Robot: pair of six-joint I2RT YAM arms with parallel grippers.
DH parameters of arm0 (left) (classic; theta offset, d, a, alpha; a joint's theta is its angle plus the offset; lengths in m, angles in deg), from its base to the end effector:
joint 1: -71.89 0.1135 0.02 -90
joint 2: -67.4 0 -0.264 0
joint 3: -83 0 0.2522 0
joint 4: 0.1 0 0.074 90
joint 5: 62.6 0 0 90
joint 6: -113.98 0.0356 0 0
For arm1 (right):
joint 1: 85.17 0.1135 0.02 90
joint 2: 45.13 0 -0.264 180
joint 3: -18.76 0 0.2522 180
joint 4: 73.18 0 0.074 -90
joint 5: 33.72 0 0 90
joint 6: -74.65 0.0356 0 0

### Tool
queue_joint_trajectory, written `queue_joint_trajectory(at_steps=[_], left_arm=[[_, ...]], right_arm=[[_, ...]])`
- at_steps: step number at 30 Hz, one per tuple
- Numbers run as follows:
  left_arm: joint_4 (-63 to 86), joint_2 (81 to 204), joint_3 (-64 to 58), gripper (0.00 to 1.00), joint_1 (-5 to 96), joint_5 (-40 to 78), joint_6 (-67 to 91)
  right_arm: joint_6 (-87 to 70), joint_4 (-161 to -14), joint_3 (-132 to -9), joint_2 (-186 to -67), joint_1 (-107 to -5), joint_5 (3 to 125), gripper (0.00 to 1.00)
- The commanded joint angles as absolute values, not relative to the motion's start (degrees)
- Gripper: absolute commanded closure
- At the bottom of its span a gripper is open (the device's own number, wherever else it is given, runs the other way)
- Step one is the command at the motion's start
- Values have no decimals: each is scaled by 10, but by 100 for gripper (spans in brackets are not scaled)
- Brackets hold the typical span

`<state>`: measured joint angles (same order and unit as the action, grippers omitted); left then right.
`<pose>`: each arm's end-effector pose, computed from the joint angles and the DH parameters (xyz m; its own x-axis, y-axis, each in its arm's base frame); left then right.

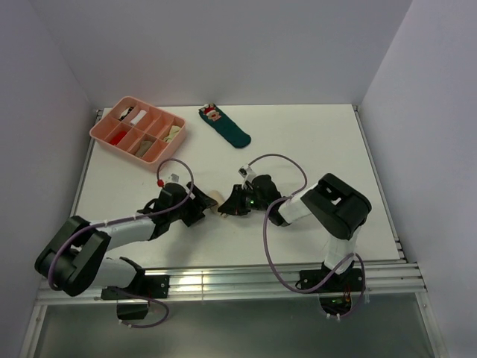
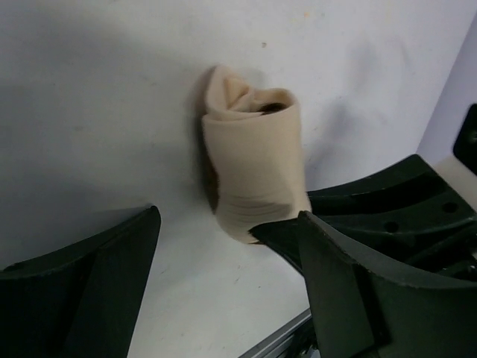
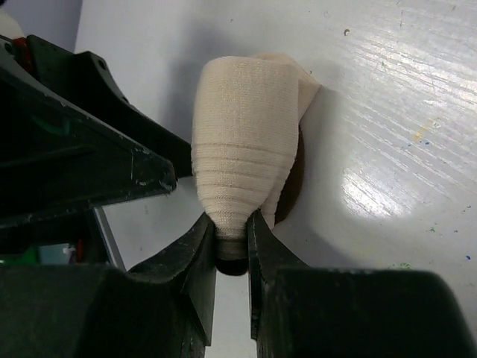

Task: Roll the socks
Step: Roll the sock at the center of the board, then pick up the sock at the center of the board.

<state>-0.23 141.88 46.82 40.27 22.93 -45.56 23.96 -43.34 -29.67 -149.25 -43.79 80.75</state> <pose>0.1973 -0.1247 0.1439 -0.7226 -0.6520 -0.2297 -0.2921 0.5891 -0.7534 0.2321 0.2241 0.1148 -0.8115 0.0535 -0.5819 -0.4747 0.5204 0.7099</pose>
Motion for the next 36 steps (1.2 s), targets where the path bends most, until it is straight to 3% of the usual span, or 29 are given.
queue_joint_trajectory(at_steps=[1, 25, 36], left_arm=[[-48, 1461, 452, 19, 381, 250, -473], [20, 1583, 427, 25, 366, 298, -504], [97, 1661, 382, 37, 353, 302, -518]], right_arm=[[278, -455, -272, -1525, -441, 831, 100], [422, -349, -258, -1608, -481, 896, 100], [439, -332, -266, -1624, -482, 921, 97]])
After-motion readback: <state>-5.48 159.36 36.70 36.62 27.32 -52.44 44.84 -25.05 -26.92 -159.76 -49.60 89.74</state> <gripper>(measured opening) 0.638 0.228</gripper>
